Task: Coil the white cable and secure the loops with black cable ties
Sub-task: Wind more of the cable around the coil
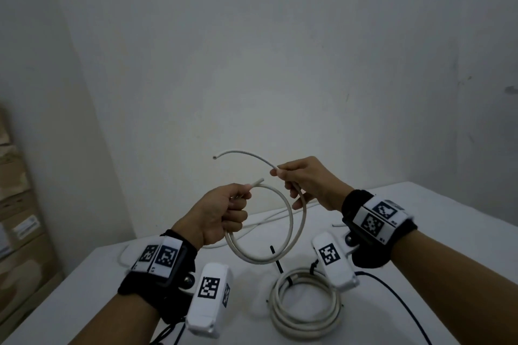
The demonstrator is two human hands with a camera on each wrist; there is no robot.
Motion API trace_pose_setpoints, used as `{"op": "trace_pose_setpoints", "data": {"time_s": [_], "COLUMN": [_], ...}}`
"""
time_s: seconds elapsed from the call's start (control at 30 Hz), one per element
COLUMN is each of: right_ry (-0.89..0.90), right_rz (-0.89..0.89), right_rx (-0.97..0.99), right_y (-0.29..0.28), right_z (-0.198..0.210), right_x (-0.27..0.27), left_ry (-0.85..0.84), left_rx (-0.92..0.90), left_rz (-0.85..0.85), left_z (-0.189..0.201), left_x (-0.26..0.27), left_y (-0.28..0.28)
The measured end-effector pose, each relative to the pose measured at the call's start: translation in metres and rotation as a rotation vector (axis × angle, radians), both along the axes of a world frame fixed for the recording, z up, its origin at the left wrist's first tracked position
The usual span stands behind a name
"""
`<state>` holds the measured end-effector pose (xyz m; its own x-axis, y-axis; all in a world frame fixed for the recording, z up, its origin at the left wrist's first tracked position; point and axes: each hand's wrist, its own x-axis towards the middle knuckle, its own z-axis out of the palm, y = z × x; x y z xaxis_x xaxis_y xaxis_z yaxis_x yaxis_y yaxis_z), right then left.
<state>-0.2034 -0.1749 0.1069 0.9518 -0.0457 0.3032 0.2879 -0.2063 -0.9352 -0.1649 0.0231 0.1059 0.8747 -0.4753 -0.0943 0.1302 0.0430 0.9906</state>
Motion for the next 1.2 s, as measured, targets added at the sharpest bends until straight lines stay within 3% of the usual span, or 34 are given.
{"op": "trace_pose_setpoints", "data": {"time_s": [0.33, 0.53, 0.73, 0.97, 1.1, 1.2], "right_ry": [-0.011, -0.022, -0.026, 0.023, 0.065, 0.133], "right_rz": [0.058, 0.243, 0.187, 0.117, 0.222, 0.275], "right_rx": [-0.288, -0.224, -0.103, -0.251, -0.178, -0.082], "right_y": [0.008, 0.008, 0.021, 0.028, 0.026, 0.024], "right_z": [-0.009, -0.014, -0.021, -0.02, -0.02, -0.019], "right_x": [0.005, -0.003, -0.005, -0.007, -0.01, -0.012], "left_ry": [-0.032, 0.058, 0.119, 0.363, 0.384, 0.287], "left_rx": [0.131, 0.124, 0.108, -0.238, -0.187, -0.085], "left_rz": [-0.03, -0.06, -0.097, -0.206, -0.267, -0.251], "left_z": [-0.002, 0.0, 0.001, -0.006, -0.007, -0.005], "left_x": [-0.007, -0.006, -0.005, 0.001, 0.001, -0.004], "left_y": [-0.004, 0.004, 0.0, 0.012, 0.012, 0.011]}}
